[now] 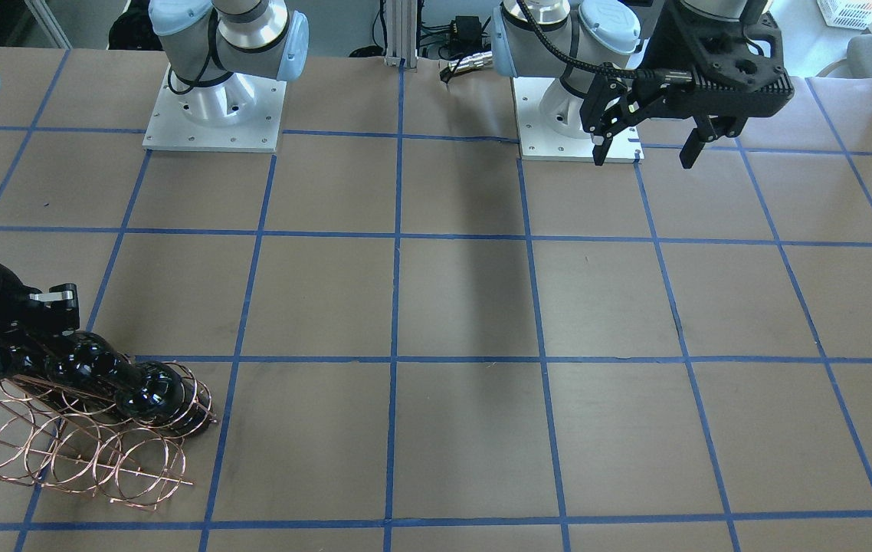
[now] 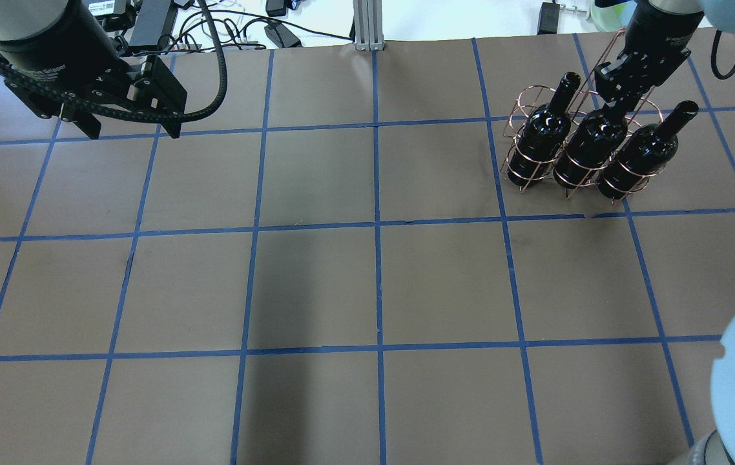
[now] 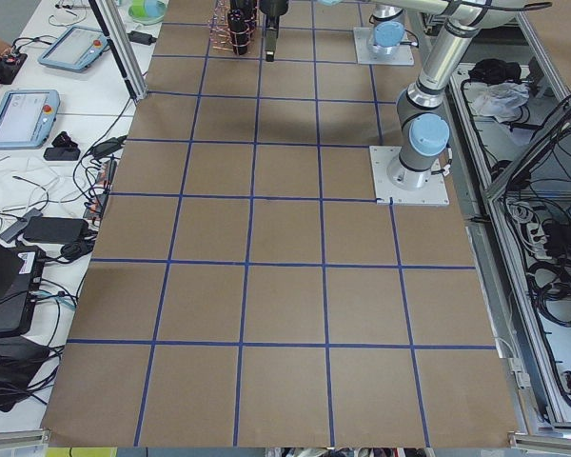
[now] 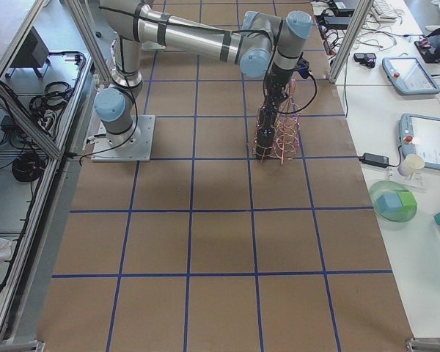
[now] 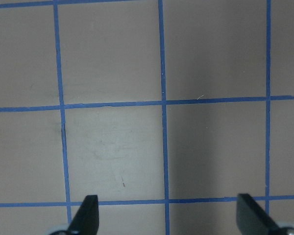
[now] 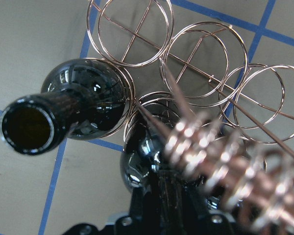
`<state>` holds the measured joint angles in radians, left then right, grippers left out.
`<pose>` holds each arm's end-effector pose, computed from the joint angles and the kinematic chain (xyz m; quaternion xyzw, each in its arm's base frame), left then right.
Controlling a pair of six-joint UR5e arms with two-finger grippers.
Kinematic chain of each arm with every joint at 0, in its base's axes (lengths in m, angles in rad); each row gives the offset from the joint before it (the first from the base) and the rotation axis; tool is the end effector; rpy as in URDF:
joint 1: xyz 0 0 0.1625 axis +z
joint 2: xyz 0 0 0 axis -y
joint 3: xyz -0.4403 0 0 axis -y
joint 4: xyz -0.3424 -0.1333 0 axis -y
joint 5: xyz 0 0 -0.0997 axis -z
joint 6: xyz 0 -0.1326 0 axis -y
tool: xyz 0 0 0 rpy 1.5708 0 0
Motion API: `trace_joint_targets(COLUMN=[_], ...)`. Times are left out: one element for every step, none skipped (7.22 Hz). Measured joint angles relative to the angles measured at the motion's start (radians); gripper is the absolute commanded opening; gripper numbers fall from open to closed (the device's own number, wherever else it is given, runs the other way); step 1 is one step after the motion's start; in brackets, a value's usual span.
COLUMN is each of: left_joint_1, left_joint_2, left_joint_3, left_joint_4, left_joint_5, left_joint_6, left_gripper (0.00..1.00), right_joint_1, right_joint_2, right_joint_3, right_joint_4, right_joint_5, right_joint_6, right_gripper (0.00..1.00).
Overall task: Place wine into wine basket
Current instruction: 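Open the right gripper and raise it off the bottle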
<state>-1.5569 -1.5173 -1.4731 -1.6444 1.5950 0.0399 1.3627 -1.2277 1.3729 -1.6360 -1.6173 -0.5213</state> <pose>-0.1242 -0.4264 0.5293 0.0125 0.9991 -0.0384 0.0131 0.0055 -0.5896 0.3876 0.1567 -0.9866 -0.0456 0.0074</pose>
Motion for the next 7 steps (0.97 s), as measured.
trace_joint_targets(left_joint_1=[0.000,0.000,0.000,0.000,0.000,0.000,0.000], left_joint_2=[0.000,0.002,0.004,0.005,0.006,0.008,0.009], left_joint_3=[-0.002,-0.006,-0.011,-0.014,-0.016,-0.017,-0.018], left_joint_4=[0.000,0.000,0.000,0.000,0.000,0.000,0.000], left_joint_5=[-0.001,-0.002,-0.003,-0.004,-0.004,-0.003,-0.003], left_joint_6=[0.000,0.000,0.000,0.000,0.000,0.000,0.000], left_gripper=[1.00,1.00,1.00,1.00,1.00,1.00,1.00], right_joint_1=[0.004,0.013,0.024,0.035,0.040,0.043,0.053], right_joint_2=[-0.003,-0.010,-0.027,-0.062,-0.112,-0.166,-0.207], right_joint_3=[0.001,0.001,0.001,0.002,0.002,0.002,0.002], right_joint_4=[-0.002,-0.002,0.001,0.013,0.030,0.041,0.046], right_joint_5=[0.000,-0.003,-0.009,-0.010,-0.009,-0.006,0.011], right_joint_6=[0.001,0.002,0.005,0.012,0.023,0.042,0.115], right_gripper=[1.00,1.00,1.00,1.00,1.00,1.00,1.00])
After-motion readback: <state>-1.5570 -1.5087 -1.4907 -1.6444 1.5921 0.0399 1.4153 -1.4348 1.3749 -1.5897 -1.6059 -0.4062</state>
